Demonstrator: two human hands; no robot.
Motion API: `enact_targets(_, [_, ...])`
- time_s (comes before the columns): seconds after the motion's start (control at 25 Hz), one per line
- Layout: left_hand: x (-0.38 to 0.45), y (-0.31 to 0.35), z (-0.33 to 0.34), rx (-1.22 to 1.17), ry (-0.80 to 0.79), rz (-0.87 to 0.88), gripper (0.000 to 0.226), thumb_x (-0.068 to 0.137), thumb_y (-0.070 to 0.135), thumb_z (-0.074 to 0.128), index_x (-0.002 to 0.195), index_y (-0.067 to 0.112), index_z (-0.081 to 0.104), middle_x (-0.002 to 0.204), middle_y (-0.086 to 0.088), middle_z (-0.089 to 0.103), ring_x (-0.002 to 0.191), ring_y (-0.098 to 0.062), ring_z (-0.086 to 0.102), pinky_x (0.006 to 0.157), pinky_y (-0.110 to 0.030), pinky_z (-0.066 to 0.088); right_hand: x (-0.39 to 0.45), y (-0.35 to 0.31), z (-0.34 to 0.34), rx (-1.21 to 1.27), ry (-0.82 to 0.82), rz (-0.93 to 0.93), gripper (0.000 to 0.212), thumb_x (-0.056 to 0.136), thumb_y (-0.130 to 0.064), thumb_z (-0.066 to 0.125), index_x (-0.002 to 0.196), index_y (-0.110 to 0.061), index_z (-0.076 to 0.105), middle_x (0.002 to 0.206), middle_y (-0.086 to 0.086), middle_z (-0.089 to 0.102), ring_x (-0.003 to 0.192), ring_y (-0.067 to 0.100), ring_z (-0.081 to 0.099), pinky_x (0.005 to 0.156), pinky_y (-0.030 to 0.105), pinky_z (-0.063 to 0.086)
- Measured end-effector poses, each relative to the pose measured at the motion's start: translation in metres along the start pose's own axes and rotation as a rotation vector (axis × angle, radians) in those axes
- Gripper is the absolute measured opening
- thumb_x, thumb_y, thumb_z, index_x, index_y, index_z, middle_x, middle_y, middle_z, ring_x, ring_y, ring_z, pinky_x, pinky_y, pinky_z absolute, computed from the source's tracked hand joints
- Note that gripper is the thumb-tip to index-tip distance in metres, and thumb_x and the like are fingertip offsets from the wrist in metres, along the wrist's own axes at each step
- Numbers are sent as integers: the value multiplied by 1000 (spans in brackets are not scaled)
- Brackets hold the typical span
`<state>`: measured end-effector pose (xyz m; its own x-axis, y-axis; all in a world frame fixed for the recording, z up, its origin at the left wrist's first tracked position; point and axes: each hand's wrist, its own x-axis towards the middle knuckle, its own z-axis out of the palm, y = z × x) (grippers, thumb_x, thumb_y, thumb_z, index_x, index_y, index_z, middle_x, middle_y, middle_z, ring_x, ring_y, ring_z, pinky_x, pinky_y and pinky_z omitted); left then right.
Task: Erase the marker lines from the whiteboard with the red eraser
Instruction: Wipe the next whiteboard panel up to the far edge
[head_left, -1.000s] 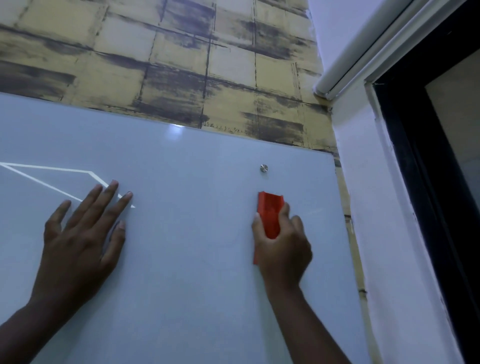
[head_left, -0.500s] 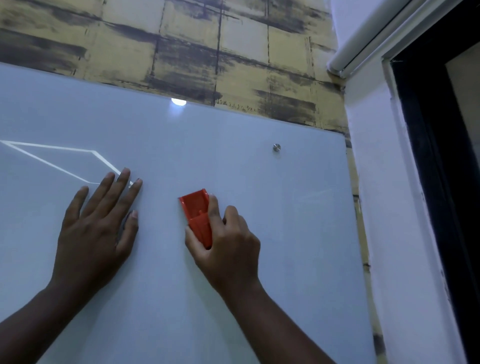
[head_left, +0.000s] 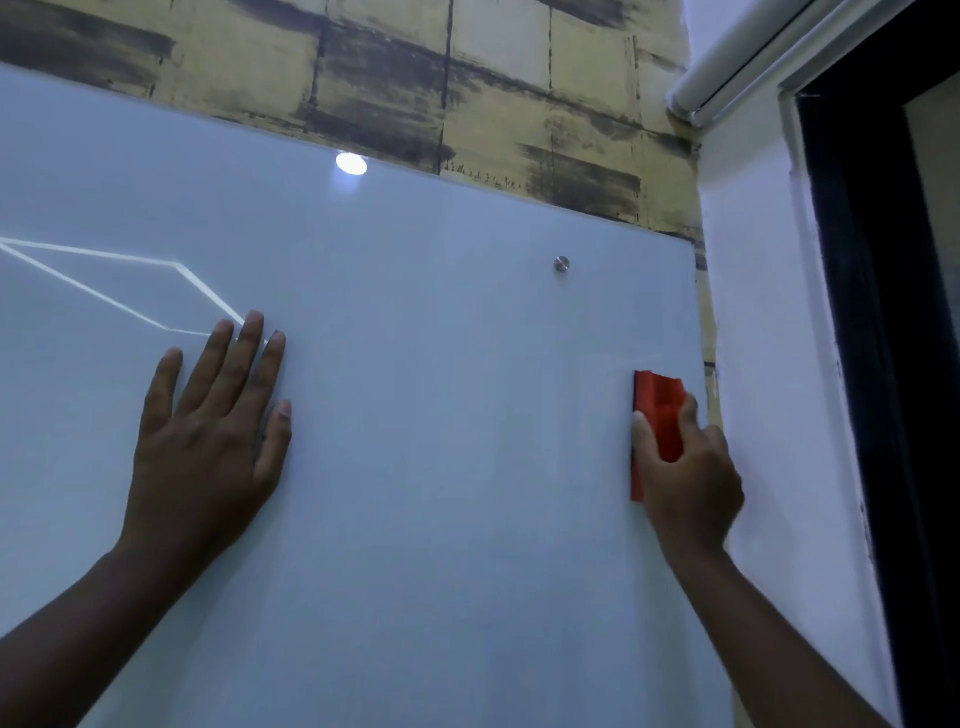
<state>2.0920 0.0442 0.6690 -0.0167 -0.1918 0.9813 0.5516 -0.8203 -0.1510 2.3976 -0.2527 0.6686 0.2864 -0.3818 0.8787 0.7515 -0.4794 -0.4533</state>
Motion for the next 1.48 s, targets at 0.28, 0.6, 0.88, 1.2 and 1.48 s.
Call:
enact_targets(0.28, [-15,12,0,20,1,-74,64,108,31,35,167,5,28,176,-12,22,163,-29,22,132,-55,11,-73,0,-10,79,-76,83,66,95,-52,61,152,-21,47,87,5,48,74,28,58,64,39,54])
enact_targets(0.6, [-29,21,-1,27,-32,-115,66,110,34,33,169,6,22,178,-9,16,165,-24,14,133,-55,7,-148,-98,-26,166,-236,-257,66,85,-49,61,148,-27,55,92,2,47,85,28,50,72,42,48])
enact_targets(0.88, [-51,20,-12,10,-100,-111,70,109,39,34,169,6,20,178,-11,15,165,-27,13,133,-51,4,-231,-81,-52,126,-419,-630,77,80,-43,71,152,-32,45,96,4,51,83,27,53,67,41,45])
enact_targets(1.2, [-93,45,-15,-5,-131,-177,73,110,41,33,170,5,14,179,-13,9,166,-30,8,133,-58,3,-168,-30,-46,129,-322,-347,71,81,-36,74,148,-26,54,99,5,48,89,29,51,72,40,46])
enact_targets(1.48, [-129,51,-24,26,-157,-125,73,111,42,35,169,4,13,178,-15,10,166,-32,10,133,-58,5,-142,77,-45,91,-180,265,77,85,-65,55,149,-21,53,97,6,42,89,34,57,82,41,50])
